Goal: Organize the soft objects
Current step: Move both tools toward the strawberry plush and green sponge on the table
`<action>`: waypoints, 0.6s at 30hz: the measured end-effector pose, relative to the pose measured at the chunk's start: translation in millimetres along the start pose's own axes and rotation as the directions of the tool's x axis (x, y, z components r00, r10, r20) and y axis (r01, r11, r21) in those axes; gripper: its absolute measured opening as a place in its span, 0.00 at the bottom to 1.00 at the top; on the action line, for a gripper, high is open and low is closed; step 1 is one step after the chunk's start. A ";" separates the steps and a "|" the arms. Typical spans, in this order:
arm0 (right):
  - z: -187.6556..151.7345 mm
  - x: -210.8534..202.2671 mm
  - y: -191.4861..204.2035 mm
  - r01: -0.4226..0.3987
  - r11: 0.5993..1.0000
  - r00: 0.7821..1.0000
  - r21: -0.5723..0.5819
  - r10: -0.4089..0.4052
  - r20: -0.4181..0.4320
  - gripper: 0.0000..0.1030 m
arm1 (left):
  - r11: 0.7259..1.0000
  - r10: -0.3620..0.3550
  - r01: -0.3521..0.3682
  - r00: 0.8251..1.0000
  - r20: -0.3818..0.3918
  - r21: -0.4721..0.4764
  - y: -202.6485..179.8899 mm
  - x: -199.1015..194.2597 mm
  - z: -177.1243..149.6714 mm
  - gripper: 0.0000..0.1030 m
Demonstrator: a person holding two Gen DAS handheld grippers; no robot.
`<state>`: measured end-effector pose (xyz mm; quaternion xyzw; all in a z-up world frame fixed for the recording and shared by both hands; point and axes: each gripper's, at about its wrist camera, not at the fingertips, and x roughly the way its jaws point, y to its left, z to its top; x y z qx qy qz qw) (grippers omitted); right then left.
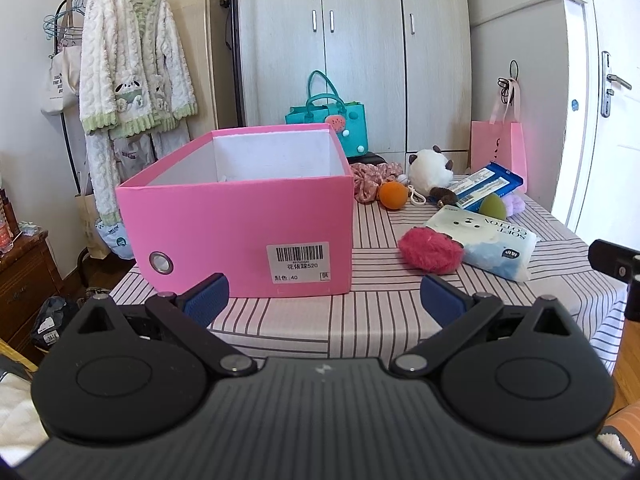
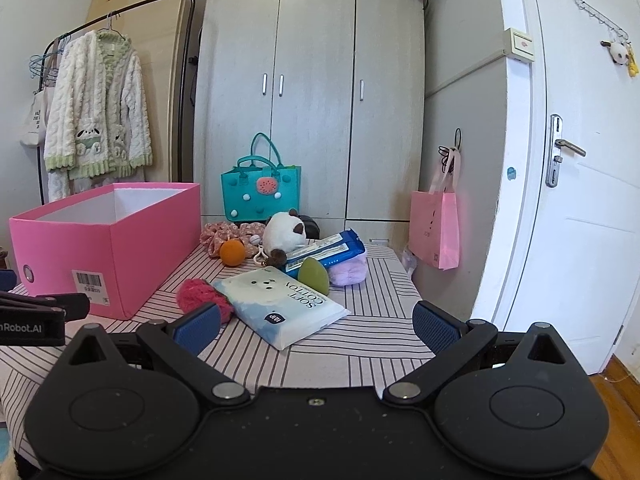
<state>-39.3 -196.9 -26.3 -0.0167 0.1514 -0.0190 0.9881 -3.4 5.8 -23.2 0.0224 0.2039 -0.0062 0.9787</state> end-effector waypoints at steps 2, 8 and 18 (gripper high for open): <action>-0.4 -0.8 -0.3 -0.001 1.000 1.000 -0.002 0.001 0.002 1.00 | 1.000 -0.001 0.001 1.000 0.003 0.000 0.3 -0.2 -0.3 1.00; -0.6 -1.8 -1.5 0.003 1.000 1.000 -0.003 -0.003 0.006 1.00 | 1.000 -0.004 0.004 1.000 -0.001 0.003 -0.6 0.6 -1.5 1.00; -0.6 -2.6 -2.5 0.007 1.000 1.000 0.001 -0.007 0.027 1.00 | 1.000 -0.004 0.004 1.000 0.000 0.004 -0.9 0.3 -1.6 1.00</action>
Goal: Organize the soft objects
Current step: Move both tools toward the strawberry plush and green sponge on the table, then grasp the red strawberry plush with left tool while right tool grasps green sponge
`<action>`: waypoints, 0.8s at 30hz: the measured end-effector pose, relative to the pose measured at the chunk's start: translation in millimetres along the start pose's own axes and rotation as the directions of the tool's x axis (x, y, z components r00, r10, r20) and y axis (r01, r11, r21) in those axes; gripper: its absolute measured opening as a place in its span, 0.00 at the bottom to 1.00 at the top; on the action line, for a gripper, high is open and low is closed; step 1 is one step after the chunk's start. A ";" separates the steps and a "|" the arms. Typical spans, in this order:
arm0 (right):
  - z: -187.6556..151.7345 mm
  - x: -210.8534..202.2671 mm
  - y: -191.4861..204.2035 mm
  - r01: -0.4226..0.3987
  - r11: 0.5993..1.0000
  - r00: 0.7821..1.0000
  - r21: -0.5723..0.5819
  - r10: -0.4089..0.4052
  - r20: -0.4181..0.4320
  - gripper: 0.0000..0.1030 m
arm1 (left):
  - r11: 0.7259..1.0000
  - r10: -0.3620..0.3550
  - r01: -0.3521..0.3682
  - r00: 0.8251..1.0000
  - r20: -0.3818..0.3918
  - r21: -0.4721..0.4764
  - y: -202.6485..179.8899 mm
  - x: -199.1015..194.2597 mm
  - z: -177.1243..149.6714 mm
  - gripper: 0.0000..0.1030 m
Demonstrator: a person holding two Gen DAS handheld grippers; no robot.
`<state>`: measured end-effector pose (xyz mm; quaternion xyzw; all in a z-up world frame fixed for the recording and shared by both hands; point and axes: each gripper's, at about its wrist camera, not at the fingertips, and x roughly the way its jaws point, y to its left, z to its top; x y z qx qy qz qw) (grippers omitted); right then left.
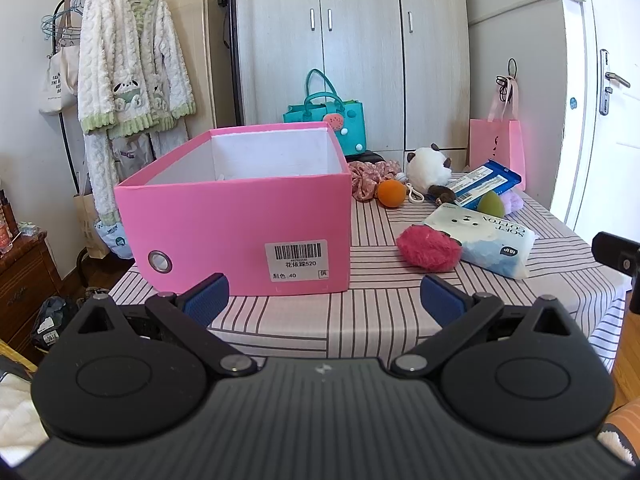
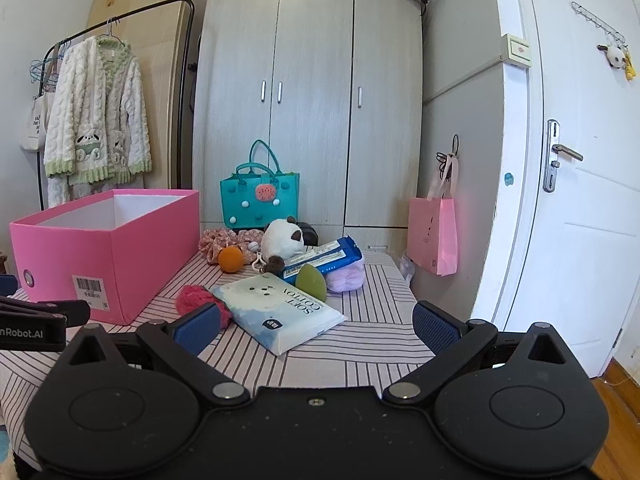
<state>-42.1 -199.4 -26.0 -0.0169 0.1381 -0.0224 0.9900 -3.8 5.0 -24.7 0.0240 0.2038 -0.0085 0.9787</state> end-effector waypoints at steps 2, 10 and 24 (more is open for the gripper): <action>-0.5 0.6 -0.7 0.000 1.000 1.000 0.000 0.000 0.000 1.00 | 1.000 0.000 0.000 1.000 -0.002 0.000 -0.2 0.2 -0.4 1.00; 1.5 3.9 -13.3 -0.103 0.994 0.995 0.035 0.103 0.001 1.00 | 0.999 -0.033 0.032 0.999 -0.030 -0.009 3.0 0.8 3.8 1.00; 18.5 36.9 -48.4 -0.279 0.956 0.951 0.095 0.289 -0.113 1.00 | 0.984 -0.178 0.178 0.984 0.021 -0.007 -0.4 2.0 39.7 0.98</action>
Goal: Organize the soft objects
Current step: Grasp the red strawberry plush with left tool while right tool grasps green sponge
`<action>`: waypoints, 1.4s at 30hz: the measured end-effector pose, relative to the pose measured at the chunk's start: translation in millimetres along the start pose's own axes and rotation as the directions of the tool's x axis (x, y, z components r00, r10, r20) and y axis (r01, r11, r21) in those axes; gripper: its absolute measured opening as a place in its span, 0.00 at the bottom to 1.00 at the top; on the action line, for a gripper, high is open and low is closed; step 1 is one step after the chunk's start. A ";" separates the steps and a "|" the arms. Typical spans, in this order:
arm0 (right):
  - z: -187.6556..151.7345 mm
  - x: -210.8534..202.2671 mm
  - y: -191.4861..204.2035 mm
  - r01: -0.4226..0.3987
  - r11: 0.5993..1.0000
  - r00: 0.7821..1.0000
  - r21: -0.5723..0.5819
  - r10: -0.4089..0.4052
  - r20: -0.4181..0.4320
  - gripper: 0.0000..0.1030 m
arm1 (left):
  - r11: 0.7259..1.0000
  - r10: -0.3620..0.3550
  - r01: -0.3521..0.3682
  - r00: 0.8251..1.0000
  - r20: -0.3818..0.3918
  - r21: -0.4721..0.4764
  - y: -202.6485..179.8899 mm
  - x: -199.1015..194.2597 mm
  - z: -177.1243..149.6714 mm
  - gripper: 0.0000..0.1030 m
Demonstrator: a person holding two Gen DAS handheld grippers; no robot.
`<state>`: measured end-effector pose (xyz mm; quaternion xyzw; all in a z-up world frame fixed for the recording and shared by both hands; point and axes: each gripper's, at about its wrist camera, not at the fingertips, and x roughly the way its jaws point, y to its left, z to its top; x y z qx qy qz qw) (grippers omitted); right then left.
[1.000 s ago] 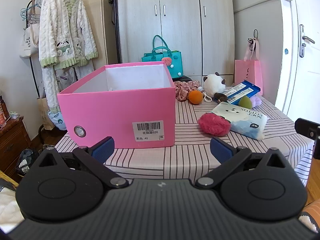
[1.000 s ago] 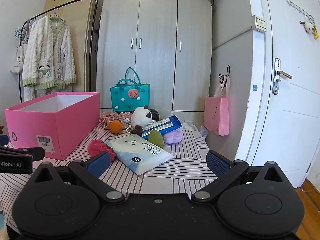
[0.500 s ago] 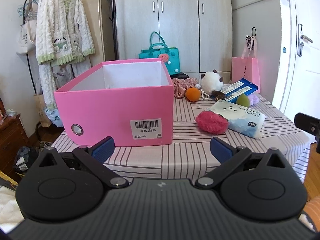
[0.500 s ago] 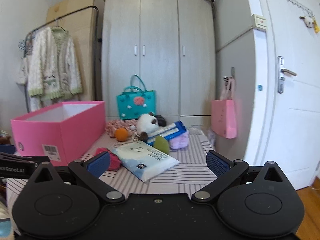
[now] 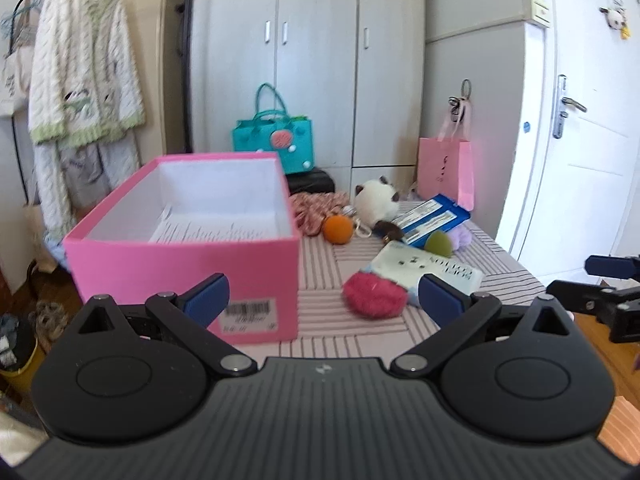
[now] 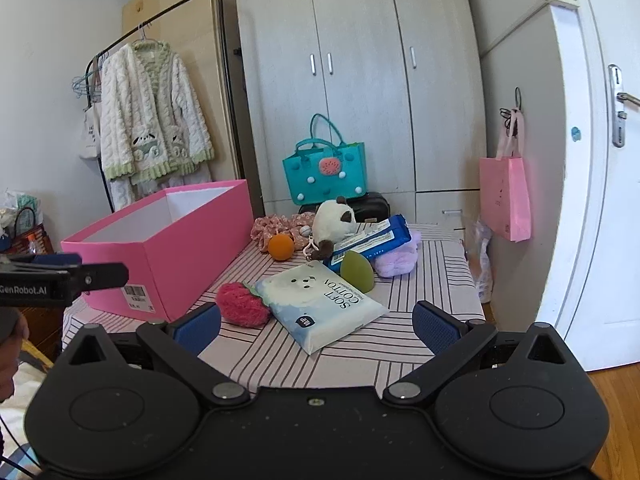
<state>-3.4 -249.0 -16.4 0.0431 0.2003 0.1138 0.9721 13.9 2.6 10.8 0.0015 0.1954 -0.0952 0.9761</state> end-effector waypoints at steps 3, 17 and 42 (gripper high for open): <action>3.2 12.0 -8.3 -0.018 1.000 0.999 0.009 0.018 -0.028 0.97 | 1.000 -0.022 0.022 1.000 -0.006 0.015 -6.2 10.0 5.2 0.98; 17.3 70.7 -53.3 -0.036 0.997 0.994 0.062 0.042 -0.100 0.96 | 0.985 -0.083 0.101 0.989 -0.124 0.140 -48.4 80.2 6.5 0.86; 40.9 173.7 -76.7 -0.120 0.974 0.959 0.191 0.164 -0.231 0.81 | 0.970 0.060 -0.007 0.975 -0.212 0.244 -82.0 148.6 -4.7 0.75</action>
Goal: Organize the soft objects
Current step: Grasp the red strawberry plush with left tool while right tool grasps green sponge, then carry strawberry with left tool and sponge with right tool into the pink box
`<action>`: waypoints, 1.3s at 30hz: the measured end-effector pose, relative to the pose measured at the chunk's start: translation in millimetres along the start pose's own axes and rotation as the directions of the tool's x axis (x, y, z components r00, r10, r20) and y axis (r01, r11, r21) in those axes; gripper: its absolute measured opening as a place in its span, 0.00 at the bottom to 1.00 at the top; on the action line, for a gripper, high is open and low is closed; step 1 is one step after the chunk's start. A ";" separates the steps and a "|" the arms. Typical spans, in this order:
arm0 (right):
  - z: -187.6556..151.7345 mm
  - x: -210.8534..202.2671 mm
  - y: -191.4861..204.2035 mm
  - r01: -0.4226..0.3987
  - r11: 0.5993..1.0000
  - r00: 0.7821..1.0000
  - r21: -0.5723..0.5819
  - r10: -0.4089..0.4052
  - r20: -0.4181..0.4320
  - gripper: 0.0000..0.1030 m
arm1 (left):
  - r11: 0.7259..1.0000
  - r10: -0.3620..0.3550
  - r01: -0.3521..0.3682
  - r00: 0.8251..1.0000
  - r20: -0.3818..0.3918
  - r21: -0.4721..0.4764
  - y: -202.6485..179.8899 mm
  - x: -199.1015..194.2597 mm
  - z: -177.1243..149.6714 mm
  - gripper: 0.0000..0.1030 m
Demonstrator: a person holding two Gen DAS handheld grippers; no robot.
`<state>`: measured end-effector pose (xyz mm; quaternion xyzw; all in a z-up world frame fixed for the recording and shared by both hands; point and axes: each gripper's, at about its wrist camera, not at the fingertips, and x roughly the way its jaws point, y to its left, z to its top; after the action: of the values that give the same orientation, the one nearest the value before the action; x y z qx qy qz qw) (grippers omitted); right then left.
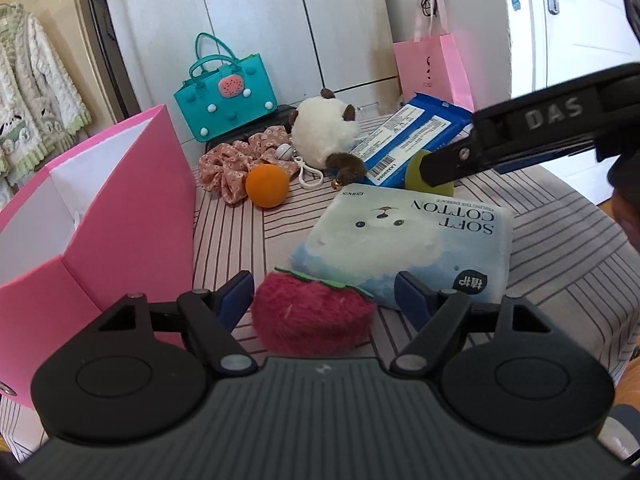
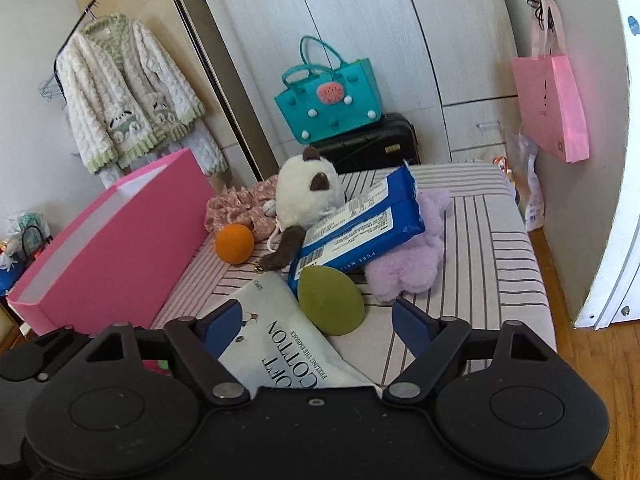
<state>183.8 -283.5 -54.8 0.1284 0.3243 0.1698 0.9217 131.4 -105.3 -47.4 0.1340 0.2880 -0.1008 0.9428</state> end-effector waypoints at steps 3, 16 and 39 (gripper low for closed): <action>2.7 10.4 -0.9 -0.011 1.000 1.000 0.003 0.011 -0.027 0.79 | 1.000 -0.006 0.006 1.000 -0.006 -0.014 1.9 0.4 0.9 0.69; 5.4 36.0 -14.9 0.008 0.997 0.998 0.079 -0.004 -0.056 0.46 | 0.994 -0.077 0.076 0.997 -0.013 -0.077 11.2 2.3 -1.0 0.46; 0.3 -17.3 21.9 -0.005 0.995 1.000 -0.102 0.003 -0.017 0.46 | 0.980 -0.196 0.195 0.980 -0.027 -0.050 30.3 -21.3 10.9 0.45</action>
<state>166.3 -270.5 -37.4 0.0804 0.3230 0.1890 0.9238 127.8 -77.7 -20.6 0.0845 0.3172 -0.1839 0.9265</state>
